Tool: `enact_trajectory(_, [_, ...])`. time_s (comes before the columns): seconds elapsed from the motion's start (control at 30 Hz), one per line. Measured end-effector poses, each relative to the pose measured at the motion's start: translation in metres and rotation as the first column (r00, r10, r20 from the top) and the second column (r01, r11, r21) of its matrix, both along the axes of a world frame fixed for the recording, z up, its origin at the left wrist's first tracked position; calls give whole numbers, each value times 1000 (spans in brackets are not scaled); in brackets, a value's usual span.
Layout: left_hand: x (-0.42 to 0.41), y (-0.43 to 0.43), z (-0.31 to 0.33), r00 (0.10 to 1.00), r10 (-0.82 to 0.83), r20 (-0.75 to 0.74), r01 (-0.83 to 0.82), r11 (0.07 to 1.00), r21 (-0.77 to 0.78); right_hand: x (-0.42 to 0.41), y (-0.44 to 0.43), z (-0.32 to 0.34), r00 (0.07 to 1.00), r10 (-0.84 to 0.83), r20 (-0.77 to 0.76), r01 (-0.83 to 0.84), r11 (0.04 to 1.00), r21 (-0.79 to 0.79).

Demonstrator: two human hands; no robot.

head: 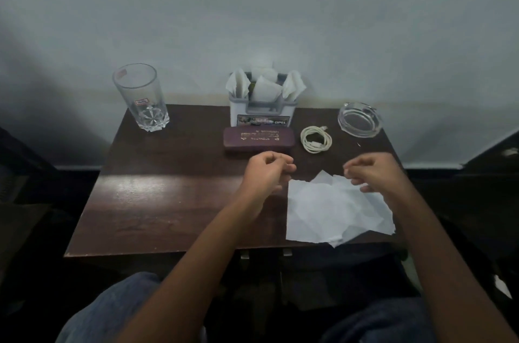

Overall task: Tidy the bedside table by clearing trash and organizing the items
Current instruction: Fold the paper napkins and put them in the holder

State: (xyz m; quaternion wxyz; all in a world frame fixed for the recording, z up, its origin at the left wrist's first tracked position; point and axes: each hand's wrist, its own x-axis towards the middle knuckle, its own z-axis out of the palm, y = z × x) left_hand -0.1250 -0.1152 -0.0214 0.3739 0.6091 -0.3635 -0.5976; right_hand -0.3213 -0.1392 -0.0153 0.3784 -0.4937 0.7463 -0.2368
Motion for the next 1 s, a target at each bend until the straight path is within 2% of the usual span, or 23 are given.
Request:
enact_trajectory(0.1, [-5,0,-3,999,8,45,-8,1000,-10,4,-10,-7,967,190,-170,-198,980,-35])
enact_trajectory(0.17, [-11,0,-5,997,7,78,-6,1000,-16,9,-13,-15,913,313,-261,-321,947,16])
enact_trajectory(0.3, [-18,1,-13,984,-55,169,59,998,-21,12,-15,-30,855,396,-336,-382,918,108])
enact_trajectory(0.43, [-18,0,-22,965,-89,245,98,995,-23,10,-18,-31,837,423,-347,-415,904,101])
enact_trajectory(0.5, [-16,-1,-25,962,-76,264,89,995,-35,9,-18,-26,855,424,-298,-422,903,75])
enact_trajectory(0.6, [-12,-3,-28,961,-27,275,49,996,-75,6,-17,-12,891,430,-146,-433,901,11])
enact_trajectory(0.73, [-7,-4,-27,965,-32,260,63,992,-108,8,-15,2,895,445,16,-443,894,-72])
enact_trajectory(0.9, [-5,-3,-23,996,-43,84,50,995,-81,20,-11,12,858,473,201,-463,881,-99])
enact_trajectory(1.0, [-2,-2,-22,999,-40,-25,39,998,-39,23,-14,10,882,375,287,-340,926,-164])
